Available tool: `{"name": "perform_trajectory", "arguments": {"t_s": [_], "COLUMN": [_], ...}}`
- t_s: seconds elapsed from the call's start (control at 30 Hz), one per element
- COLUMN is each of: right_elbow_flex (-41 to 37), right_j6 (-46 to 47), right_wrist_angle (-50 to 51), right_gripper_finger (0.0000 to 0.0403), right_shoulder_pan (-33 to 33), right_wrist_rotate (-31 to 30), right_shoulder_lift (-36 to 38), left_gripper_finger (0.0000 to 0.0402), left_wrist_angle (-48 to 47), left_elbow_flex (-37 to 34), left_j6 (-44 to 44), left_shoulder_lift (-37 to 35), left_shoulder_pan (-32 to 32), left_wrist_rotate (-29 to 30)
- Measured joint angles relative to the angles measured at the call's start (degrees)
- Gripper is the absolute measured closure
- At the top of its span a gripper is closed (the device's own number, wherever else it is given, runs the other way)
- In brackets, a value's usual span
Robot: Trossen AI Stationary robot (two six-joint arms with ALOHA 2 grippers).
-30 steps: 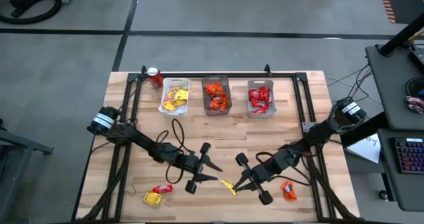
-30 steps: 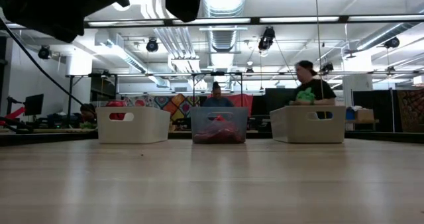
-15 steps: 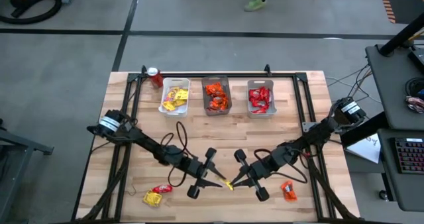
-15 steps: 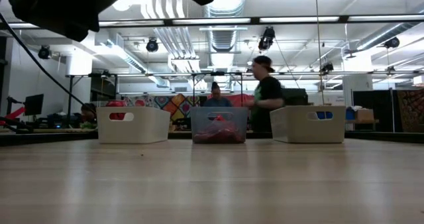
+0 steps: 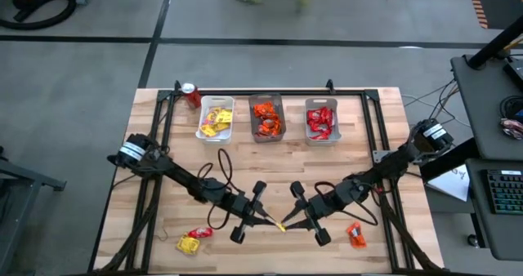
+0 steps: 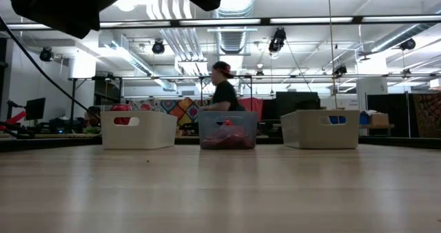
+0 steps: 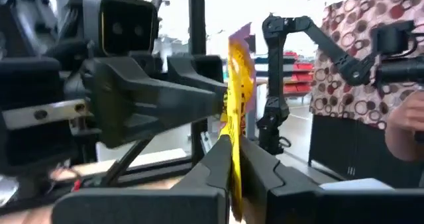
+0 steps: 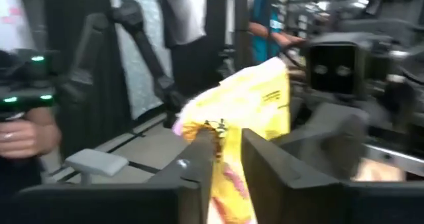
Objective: Sort candy
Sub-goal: Put the yellow candy into the white bin
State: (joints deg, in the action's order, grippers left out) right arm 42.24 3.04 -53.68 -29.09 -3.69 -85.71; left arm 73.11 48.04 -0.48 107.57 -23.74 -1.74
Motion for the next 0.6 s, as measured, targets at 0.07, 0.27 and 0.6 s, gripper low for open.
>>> {"name": "perform_trajectory", "arguments": {"t_s": [0.07,0.27,0.6], "right_elbow_flex": [0.0,0.0,0.0], "right_j6": [0.3,3.1,4.4], "right_wrist_angle": [3.2,17.6,37.6], "right_gripper_finger": [0.0297,0.0231,0.0204], "right_shoulder_pan": [0.0,0.0,0.6], "right_wrist_rotate": [-3.1,-13.8,-33.0], "right_shoulder_lift": [1.3,8.5,19.2], "left_gripper_finger": [0.0401,0.0401,0.0402], "left_wrist_angle": [-3.2,-23.5,-73.2], "left_elbow_flex": [-0.3,-2.2,-2.9], "left_j6": [-0.3,-2.4,-11.9], "left_shoulder_lift": [-1.3,-10.8,-34.1], "left_shoulder_pan": [0.0,0.1,5.6], "left_wrist_rotate": [2.0,12.4,31.2]}}
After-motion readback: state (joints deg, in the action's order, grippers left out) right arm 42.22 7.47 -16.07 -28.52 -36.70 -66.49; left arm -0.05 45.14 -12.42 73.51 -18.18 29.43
